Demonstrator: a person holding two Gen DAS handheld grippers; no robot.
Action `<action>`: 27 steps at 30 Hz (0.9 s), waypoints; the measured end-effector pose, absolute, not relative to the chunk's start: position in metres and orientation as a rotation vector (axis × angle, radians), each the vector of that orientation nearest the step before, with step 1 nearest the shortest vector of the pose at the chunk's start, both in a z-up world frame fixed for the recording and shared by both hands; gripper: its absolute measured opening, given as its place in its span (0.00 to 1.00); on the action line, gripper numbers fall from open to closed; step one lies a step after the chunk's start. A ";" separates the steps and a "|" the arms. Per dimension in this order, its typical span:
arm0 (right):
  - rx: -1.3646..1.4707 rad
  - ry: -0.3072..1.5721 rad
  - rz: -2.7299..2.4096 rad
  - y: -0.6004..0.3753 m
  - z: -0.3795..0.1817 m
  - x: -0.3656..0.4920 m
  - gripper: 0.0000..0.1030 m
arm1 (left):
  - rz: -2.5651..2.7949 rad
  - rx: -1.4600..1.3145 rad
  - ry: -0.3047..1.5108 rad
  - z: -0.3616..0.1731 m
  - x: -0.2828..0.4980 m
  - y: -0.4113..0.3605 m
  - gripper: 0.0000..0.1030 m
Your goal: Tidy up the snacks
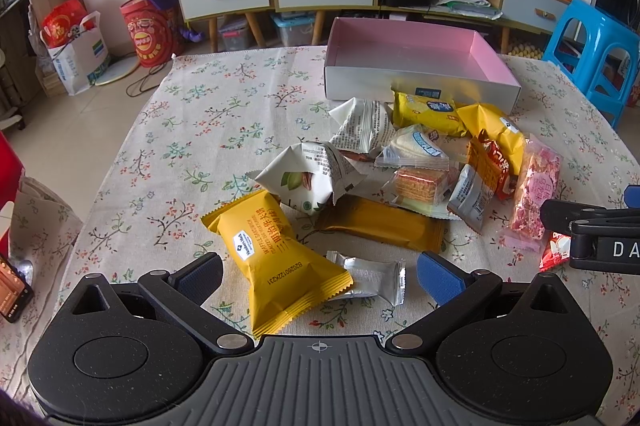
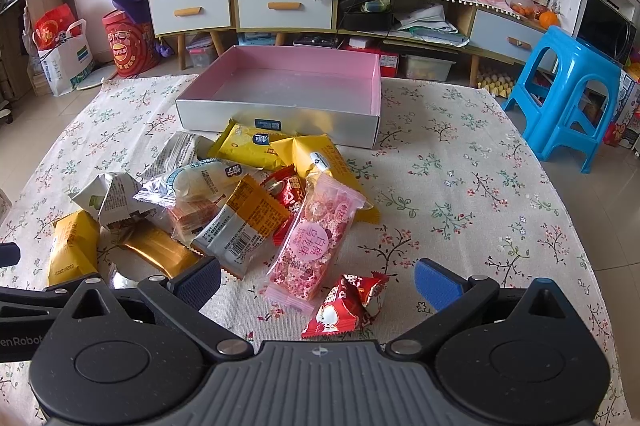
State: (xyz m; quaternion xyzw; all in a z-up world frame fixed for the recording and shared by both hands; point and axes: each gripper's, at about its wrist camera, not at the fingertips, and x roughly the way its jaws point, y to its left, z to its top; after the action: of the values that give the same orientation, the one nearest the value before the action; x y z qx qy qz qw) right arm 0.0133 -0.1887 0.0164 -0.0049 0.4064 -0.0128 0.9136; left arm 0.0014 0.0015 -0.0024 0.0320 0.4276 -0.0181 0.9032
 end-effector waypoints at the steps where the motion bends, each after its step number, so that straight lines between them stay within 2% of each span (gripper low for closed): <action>1: -0.011 0.838 -0.026 -0.189 0.016 0.013 0.90 | -0.038 0.066 0.884 -0.002 0.001 0.002 1.00; 27: -0.013 0.859 -0.022 -0.188 0.014 0.017 0.90 | -0.041 0.076 0.880 -0.004 0.000 0.001 1.00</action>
State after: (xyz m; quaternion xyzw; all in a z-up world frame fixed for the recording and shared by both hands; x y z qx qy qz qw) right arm 0.0168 -0.1882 0.0143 -0.0062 0.4163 -0.0106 0.9091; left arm 0.0004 0.0014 -0.0036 0.0367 0.4259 -0.0198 0.9038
